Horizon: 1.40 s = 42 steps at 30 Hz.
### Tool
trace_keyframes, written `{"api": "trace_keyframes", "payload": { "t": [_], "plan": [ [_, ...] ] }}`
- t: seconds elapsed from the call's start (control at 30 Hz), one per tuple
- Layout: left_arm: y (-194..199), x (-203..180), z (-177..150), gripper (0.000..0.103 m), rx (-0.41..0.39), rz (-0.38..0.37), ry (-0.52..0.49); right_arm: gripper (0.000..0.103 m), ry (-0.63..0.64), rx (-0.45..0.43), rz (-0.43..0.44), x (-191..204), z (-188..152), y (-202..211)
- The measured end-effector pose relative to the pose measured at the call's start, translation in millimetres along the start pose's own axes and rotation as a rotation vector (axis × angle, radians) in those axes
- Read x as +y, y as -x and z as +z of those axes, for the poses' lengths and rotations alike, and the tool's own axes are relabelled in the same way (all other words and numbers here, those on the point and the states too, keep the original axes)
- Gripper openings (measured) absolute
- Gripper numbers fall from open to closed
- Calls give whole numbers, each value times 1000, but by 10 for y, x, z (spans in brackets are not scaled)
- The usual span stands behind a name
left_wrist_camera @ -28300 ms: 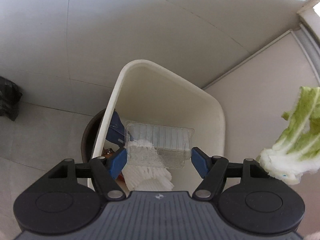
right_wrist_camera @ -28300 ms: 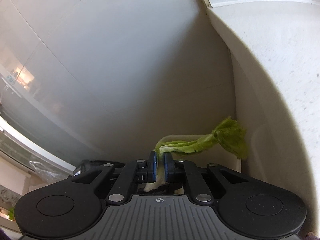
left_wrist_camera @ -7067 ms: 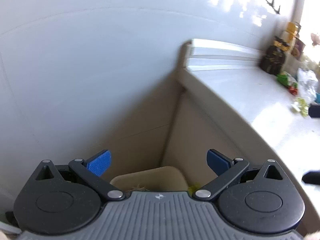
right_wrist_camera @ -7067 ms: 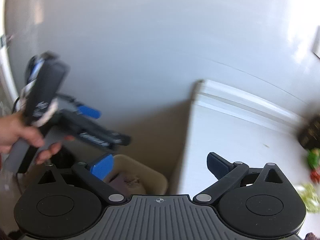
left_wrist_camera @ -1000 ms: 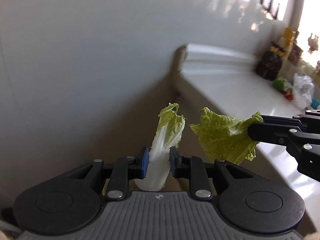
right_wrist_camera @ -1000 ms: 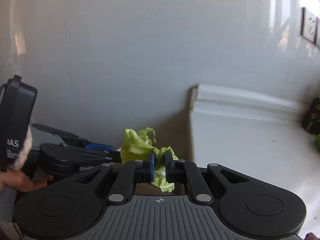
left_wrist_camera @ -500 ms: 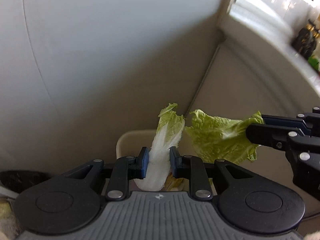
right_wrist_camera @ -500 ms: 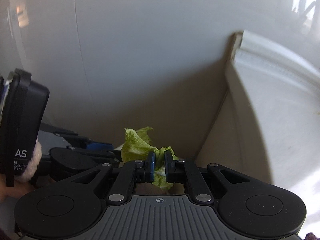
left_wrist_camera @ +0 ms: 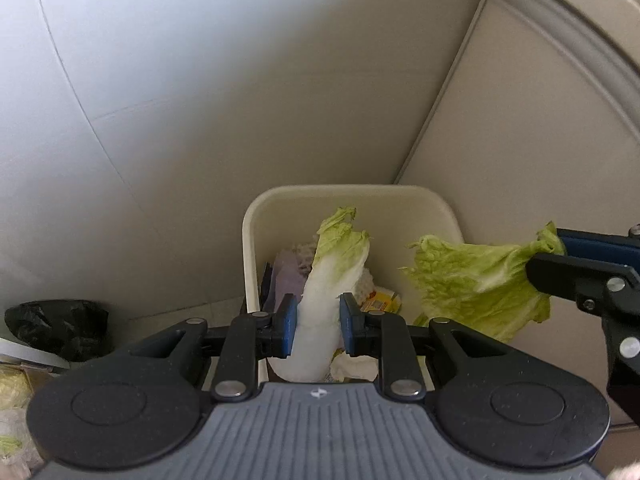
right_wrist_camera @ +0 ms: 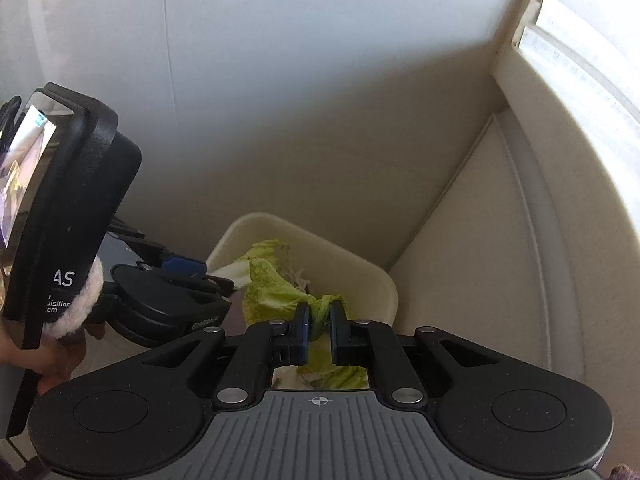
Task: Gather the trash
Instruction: 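Open both tools to drop the lettuce pieces into the bin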
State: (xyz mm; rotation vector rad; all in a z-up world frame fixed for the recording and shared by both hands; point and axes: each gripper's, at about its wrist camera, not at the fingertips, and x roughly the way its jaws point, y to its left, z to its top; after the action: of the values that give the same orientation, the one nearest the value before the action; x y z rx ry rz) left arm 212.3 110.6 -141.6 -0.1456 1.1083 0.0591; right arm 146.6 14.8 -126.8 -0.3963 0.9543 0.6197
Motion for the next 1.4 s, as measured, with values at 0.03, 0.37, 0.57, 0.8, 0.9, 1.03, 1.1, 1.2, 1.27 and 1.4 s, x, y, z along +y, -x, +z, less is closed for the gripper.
{"api": "trace_keyframes", "payload": {
  "t": [0.03, 0.37, 0.57, 0.8, 0.9, 1.03, 1.1, 1.2, 1.27, 1.4],
  "plan": [
    [-22, -3, 6, 20, 4, 1, 0, 10, -3, 5, 1, -21, 7, -31],
    [-110, -38, 75, 32, 8, 17, -27, 39, -57, 36, 47, -245, 238, -290],
    [-137, -104, 60, 41, 11, 29, -26, 57, -37, 18, 43, -244, 264, -313],
    [-113, -107, 67, 46, 12, 31, -24, 61, -18, 20, 39, -206, 208, -292],
    [-102, -90, 67, 47, 10, 32, -25, 64, -23, 16, 36, -166, 149, -241],
    [-79, -117, 74, 53, 3, 35, -24, 69, -14, 12, 35, -121, 175, -212],
    [-50, -110, 81, 54, -1, 36, -26, 70, -5, 7, 24, -103, 183, -164],
    [-26, -106, 93, 59, -6, 37, -31, 71, 3, 6, 16, -86, 194, -107],
    [25, -92, 98, 64, -11, 38, -32, 75, 12, 8, 10, -76, 198, -67],
    [134, -52, 114, 72, -16, 22, -30, 80, 44, 16, -9, -55, 207, 50]
  ]
}}
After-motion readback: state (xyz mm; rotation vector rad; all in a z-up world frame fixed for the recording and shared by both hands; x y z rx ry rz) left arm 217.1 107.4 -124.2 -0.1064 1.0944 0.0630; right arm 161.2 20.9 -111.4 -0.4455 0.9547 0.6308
